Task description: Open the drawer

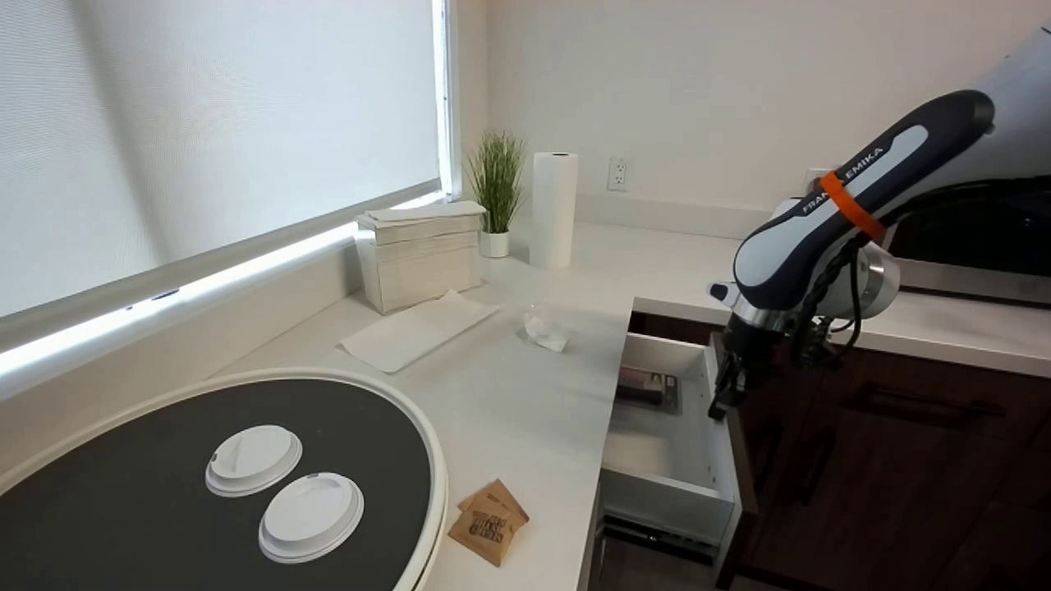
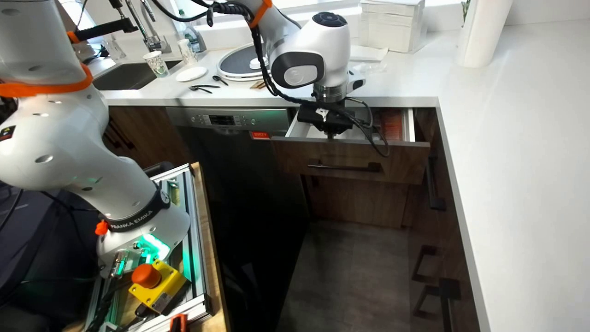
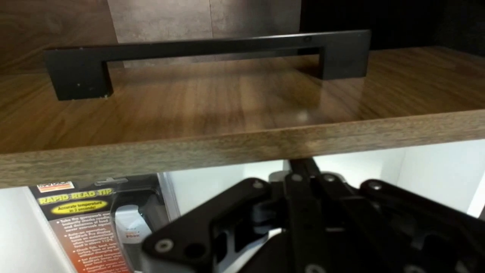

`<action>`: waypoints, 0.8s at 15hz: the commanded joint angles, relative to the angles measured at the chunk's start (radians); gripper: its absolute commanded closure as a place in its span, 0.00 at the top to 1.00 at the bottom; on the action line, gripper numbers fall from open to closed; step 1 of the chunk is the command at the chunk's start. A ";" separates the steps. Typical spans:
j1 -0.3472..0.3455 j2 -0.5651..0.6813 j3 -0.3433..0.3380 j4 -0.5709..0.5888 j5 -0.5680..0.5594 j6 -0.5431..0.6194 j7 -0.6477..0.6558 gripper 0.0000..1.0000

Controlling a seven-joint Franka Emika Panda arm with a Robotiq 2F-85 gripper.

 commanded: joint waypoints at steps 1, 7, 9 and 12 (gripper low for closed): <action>-0.018 -0.076 -0.020 -0.077 -0.098 -0.056 0.091 0.00; -0.006 -0.144 -0.067 -0.132 -0.266 -0.111 0.200 0.00; -0.006 -0.167 -0.075 -0.146 -0.326 -0.137 0.239 0.00; -0.013 -0.193 -0.080 -0.166 -0.382 -0.166 0.254 0.00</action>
